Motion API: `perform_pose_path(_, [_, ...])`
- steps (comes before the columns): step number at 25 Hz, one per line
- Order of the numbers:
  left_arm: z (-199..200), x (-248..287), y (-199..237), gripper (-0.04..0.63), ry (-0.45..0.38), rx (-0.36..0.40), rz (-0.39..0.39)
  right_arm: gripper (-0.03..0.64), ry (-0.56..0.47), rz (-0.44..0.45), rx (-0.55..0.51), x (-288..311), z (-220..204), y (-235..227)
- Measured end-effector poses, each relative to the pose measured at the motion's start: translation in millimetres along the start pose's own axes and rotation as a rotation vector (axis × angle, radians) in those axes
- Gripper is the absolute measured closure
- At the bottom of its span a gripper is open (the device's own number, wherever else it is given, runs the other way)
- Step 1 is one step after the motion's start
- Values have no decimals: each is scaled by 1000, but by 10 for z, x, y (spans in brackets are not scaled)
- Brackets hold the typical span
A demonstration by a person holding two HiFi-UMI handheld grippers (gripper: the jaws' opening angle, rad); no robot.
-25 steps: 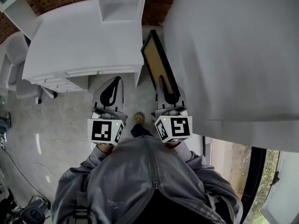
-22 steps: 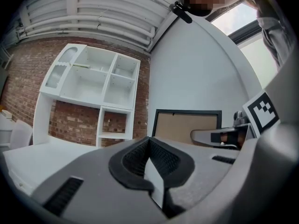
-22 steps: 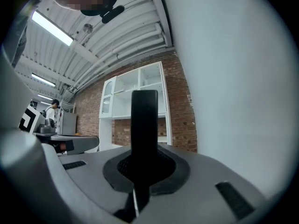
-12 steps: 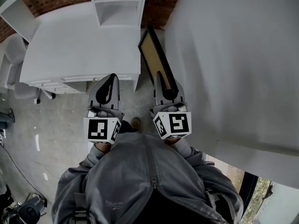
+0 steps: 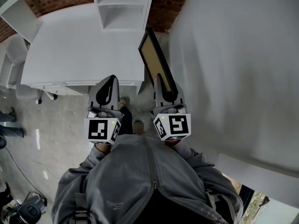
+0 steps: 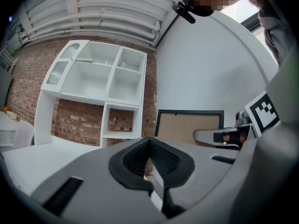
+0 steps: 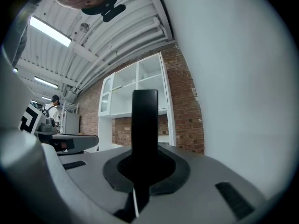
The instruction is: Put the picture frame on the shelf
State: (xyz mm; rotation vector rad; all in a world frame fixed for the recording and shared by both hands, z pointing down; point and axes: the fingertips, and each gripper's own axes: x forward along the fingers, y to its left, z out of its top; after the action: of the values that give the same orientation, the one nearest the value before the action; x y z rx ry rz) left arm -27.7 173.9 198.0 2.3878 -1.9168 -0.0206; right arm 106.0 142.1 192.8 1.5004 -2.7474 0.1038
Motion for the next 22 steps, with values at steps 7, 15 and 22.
perform_pose_path(7, [-4,430,316,589,16,-6,-24,584,13,-26,-8,499,-9,-62])
perform_pose_path(15, [-110,1063,693,589,23,-1,-59,584,34,-33,-10,1168,-194,-141])
perform_pose_path(22, [-216,1576,1041,589,26,3,-115,584,30,-67,-23,1733,-333,-176])
